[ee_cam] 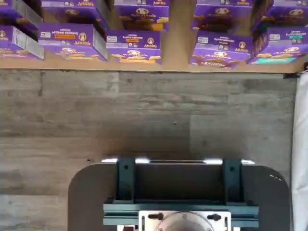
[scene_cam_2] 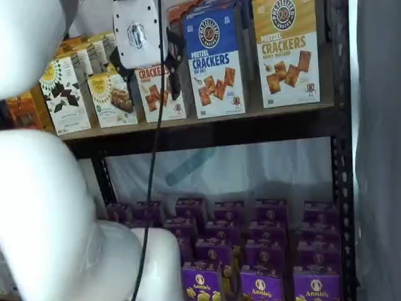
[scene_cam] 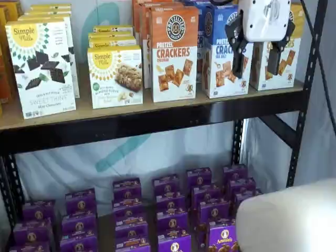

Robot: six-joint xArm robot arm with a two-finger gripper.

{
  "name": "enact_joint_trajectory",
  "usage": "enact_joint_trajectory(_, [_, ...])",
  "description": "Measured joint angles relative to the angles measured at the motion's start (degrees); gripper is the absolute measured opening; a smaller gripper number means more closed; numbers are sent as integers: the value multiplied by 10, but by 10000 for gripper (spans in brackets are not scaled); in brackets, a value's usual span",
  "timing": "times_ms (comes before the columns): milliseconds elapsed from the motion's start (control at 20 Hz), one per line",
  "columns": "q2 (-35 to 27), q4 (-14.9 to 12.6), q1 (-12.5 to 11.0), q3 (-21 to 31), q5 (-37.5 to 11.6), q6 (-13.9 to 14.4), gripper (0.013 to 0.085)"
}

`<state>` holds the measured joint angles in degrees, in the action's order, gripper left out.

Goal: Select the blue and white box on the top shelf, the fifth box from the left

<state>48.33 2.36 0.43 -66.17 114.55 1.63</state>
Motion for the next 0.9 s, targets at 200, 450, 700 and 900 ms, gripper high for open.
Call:
enact_joint_trajectory(200, [-13,25,-23,-10,20,-11,850])
enact_joint_trajectory(450, [-12,25,-31,-6,7,-20,850])
enact_joint_trajectory(700, [-13,2,-24,-1,-29,-24,850])
enact_joint_trajectory(900, [-27,-16,-22,-10,-55,-29,850])
